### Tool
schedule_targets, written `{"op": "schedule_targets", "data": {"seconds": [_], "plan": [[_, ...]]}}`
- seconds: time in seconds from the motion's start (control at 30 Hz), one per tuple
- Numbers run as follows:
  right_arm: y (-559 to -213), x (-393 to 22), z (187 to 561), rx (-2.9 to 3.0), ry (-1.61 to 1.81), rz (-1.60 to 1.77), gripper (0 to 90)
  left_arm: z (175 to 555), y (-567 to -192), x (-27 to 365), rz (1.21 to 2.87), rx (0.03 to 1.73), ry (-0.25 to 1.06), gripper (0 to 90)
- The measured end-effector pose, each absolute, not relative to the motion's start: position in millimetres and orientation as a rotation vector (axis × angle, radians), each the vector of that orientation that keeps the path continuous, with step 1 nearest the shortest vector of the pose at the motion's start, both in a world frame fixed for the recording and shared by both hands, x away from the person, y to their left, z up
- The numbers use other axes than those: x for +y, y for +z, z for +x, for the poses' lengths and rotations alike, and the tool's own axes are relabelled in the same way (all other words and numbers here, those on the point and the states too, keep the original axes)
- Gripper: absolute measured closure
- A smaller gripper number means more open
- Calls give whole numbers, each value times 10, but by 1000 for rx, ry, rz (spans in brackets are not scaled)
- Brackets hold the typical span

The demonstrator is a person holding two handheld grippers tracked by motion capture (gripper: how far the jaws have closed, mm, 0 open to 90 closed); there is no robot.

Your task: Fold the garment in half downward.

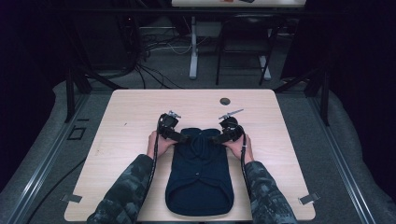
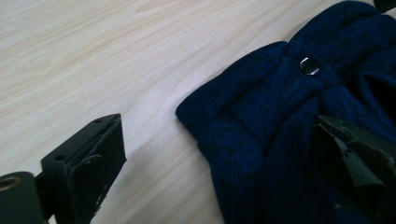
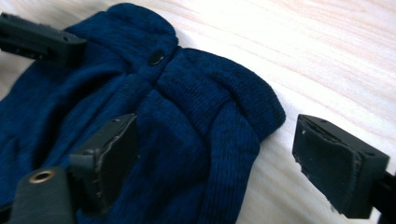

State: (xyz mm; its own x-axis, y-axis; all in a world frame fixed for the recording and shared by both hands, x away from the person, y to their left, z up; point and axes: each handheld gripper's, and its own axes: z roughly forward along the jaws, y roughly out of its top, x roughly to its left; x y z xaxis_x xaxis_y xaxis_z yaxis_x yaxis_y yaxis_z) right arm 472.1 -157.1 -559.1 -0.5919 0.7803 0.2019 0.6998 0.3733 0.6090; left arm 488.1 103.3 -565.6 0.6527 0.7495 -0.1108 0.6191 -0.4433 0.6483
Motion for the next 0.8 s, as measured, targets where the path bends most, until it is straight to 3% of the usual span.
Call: {"op": "schedule_targets", "data": {"seconds": [0.57, 0.63, 0.8], "plan": [[-5647, -1425, 4721, 2549, 883, 1263, 465, 4846, -5710, 922, 2242, 998, 220, 264], [-5646, -1428, 4710, 2561, 900, 1249, 523, 4831, -5697, 913, 2251, 987, 208, 337], [-5646, -1428, 4703, 2571, 914, 1251, 567, 4819, -5688, 910, 2253, 978, 193, 409]]}}
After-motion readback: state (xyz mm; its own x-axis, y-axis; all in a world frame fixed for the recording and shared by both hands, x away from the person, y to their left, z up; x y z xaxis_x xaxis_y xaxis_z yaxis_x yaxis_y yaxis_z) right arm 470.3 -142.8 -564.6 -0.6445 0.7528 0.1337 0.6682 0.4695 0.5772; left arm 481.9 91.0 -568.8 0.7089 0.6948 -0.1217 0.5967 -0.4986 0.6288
